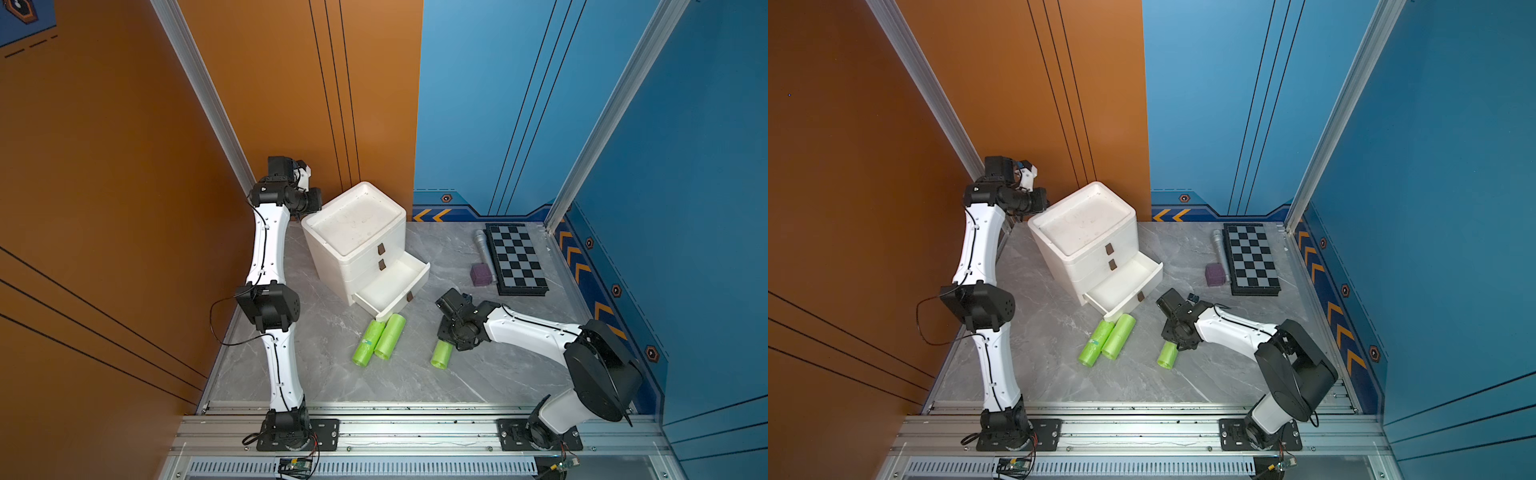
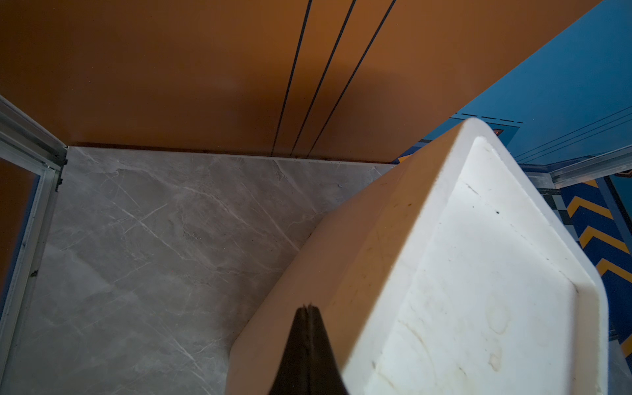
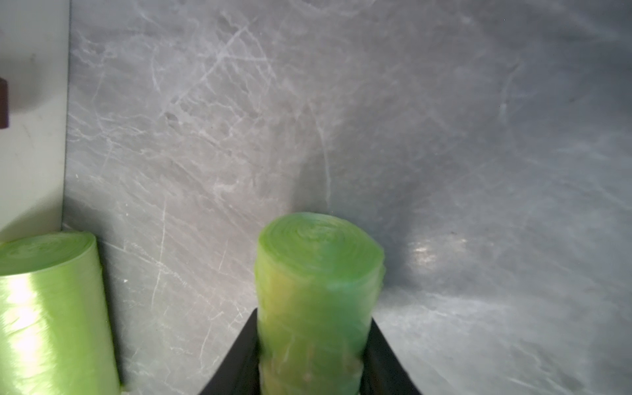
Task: Sort the rolls of trash bags by color and place them into the drawer
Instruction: Pick up the roll of trash bags from the center of the board.
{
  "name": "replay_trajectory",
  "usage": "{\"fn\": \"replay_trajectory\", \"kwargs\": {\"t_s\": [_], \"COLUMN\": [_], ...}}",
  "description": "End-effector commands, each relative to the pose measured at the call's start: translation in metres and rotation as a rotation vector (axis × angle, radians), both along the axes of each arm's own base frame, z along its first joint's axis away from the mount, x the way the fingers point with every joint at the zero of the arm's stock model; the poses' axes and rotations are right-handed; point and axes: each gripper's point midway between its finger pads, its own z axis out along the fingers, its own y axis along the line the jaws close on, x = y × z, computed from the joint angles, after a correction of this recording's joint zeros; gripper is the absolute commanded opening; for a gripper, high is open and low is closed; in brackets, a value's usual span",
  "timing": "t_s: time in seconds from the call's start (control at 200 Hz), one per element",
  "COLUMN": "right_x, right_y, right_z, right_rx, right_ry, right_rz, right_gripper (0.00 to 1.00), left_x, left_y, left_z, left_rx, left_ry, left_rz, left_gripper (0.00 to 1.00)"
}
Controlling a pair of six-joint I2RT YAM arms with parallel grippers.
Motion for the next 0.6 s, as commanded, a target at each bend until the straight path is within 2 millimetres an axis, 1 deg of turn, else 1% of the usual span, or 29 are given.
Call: {"fn": "replay_trajectory", "kwargs": {"t_s": [0.0,0.025,0.035,0.06,0.17,0.225,0.305,0.43,0.53,0.596], "right_x": [0.027,0.033,0.04,0.049,0.079,0.094,0.117,0.151,0.173,0.184], "right_y": [0.023,0.029,0.025,0.026,0.047,0.058,0.075,0.095,0.111,0.121], "right_z": [0.055,0.064,0.067,0.075,0.108,0.12,0.132,0.135,0.128,0.122], "right_rx": [0.121,0.141,0.148,0.168,0.275,0.32,0.378,0.418,0.439,0.453], "right_ry": [-0.117,-0.135,-0.143,-0.159,-0.209,-0.229,-0.245,-0.247,-0.239,-0.234], "right_rz": [-0.003,0.002,-0.019,-0.028,-0.025,-0.019,-0.012,-0.005,-0.012,-0.02], "right_gripper": [0.32,0.31,0.31,0.31,0.29,0.29,0.29,0.29,0.3,0.31], "left_x": [-0.02,-0.021,-0.021,-0.021,-0.022,-0.023,-0.023,-0.024,-0.023,-0.023], "left_y": [-0.035,-0.036,-0.035,-0.036,-0.037,-0.037,-0.037,-0.039,-0.038,-0.036], "left_z": [-0.035,-0.036,-0.035,-0.035,-0.032,-0.031,-0.03,-0.031,-0.032,-0.032], "left_rx": [-0.059,-0.058,-0.058,-0.056,-0.052,-0.05,-0.051,-0.059,-0.053,-0.05], "left_ry": [0.154,0.155,0.156,0.155,0.148,0.146,0.144,0.15,0.148,0.147], "left_rz": [-0.099,-0.102,-0.101,-0.103,-0.106,-0.106,-0.106,-0.112,-0.111,-0.108], "left_gripper": [0.03,0.03,0.03,0.03,0.03,0.03,0.03,0.03,0.03,0.03]}}
